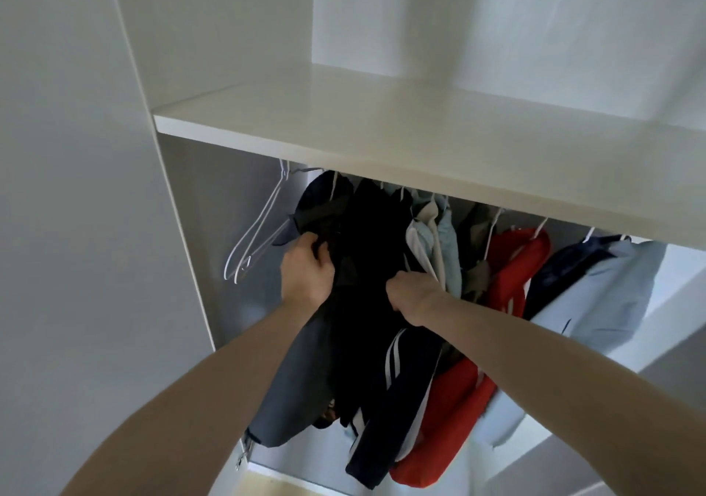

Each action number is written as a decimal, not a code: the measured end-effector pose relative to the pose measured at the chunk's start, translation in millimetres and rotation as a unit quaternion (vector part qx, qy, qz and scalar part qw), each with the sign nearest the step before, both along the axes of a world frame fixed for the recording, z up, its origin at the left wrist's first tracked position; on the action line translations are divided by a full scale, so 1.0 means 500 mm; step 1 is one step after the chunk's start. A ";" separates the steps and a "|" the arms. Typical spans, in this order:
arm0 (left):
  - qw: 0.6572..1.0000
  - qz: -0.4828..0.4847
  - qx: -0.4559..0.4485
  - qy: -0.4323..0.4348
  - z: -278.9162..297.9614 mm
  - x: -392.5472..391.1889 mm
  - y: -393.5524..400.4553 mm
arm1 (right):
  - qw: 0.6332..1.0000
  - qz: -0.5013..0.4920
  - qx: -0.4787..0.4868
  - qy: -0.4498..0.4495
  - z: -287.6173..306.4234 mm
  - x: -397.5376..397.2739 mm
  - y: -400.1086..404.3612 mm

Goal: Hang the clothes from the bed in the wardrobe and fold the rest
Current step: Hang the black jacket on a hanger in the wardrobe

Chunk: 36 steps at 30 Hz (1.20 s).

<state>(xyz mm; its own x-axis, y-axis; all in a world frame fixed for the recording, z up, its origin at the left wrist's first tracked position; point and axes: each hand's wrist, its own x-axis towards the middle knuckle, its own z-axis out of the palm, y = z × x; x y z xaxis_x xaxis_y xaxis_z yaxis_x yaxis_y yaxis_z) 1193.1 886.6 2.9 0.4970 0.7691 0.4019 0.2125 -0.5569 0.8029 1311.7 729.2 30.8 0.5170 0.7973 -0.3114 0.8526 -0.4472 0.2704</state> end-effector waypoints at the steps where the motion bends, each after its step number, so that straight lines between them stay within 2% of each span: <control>1: 1.000 -0.003 -0.001 -0.010 0.009 0.008 0.003 | 1.000 0.000 0.001 -0.005 -0.001 -0.001 0.001; 5: 0.999 -0.047 0.020 0.014 0.044 0.046 0.011 | 1.000 -0.007 0.008 -0.001 0.001 -0.008 0.003; 10: 0.993 -0.084 -0.017 0.077 0.048 0.081 0.024 | 1.000 -0.019 0.016 0.012 0.008 -0.017 -0.004; 17: 0.978 -0.130 -0.037 0.159 0.028 0.082 0.030 | 0.997 -0.003 0.029 0.078 0.002 -0.019 -0.021; 22: 0.970 -0.155 -0.049 0.180 0.033 0.027 0.029 | 0.991 -0.001 0.090 0.099 0.001 -0.042 -0.033; 24: 0.974 -0.136 -0.047 0.176 0.044 -0.013 0.048 | 0.988 -0.013 0.104 0.113 0.009 -0.052 -0.034; 26: 0.981 -0.076 -0.021 0.178 0.057 -0.054 0.080 | 0.984 -0.029 0.124 0.126 0.017 -0.061 -0.032; 29: 0.969 0.028 0.030 0.244 0.076 -0.105 0.139 | 0.976 -0.052 0.149 0.149 0.029 -0.074 -0.024; 33: 0.915 0.019 -0.026 0.403 0.080 -0.129 0.173 | 0.964 -0.081 0.183 0.175 0.041 -0.092 -0.013; 36: 0.917 0.012 -0.033 0.398 0.063 -0.120 0.180 | 0.954 -0.094 0.204 0.197 0.040 -0.097 -0.009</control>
